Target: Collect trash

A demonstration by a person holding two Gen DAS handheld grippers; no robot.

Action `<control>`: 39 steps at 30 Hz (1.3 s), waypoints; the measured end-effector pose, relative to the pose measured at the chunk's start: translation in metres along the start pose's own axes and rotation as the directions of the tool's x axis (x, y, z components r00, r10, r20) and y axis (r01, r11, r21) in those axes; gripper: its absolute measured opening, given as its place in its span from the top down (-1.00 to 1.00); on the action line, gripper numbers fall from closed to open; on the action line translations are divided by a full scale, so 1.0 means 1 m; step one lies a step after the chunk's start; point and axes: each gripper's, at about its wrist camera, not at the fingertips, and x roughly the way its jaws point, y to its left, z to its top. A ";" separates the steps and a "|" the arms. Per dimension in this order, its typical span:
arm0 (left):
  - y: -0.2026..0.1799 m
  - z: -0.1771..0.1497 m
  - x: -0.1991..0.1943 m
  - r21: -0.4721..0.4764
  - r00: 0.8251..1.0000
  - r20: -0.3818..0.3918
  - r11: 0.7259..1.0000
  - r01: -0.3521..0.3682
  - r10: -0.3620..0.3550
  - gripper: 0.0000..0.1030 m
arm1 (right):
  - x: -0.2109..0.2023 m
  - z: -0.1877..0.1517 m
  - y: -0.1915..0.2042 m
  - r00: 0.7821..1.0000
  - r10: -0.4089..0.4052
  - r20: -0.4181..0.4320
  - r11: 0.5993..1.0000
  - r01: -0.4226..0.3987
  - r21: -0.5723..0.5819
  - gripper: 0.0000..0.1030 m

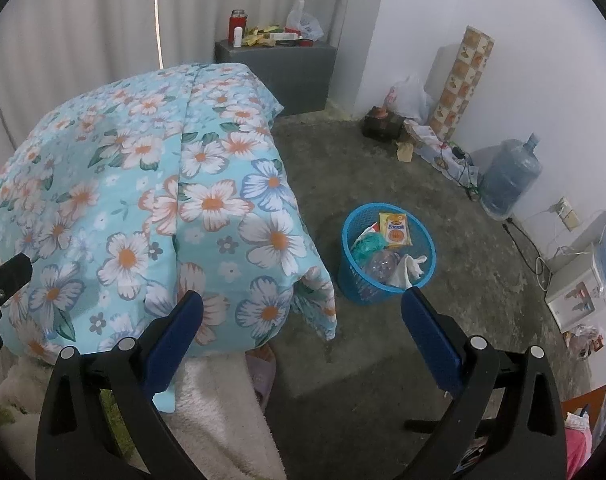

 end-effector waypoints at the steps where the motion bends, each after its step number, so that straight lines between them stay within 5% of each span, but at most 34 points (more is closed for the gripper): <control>1: 0.000 0.000 -0.001 0.000 1.000 0.002 1.000 0.002 -0.002 -0.83 | 0.000 0.001 -0.001 1.000 -0.004 0.001 1.000 0.004 0.001 -0.87; 39: 0.021 0.015 -0.002 -0.085 0.998 0.034 0.995 -0.054 0.057 -0.83 | -0.006 0.007 -0.022 0.997 -0.071 0.032 0.997 0.069 0.039 -0.87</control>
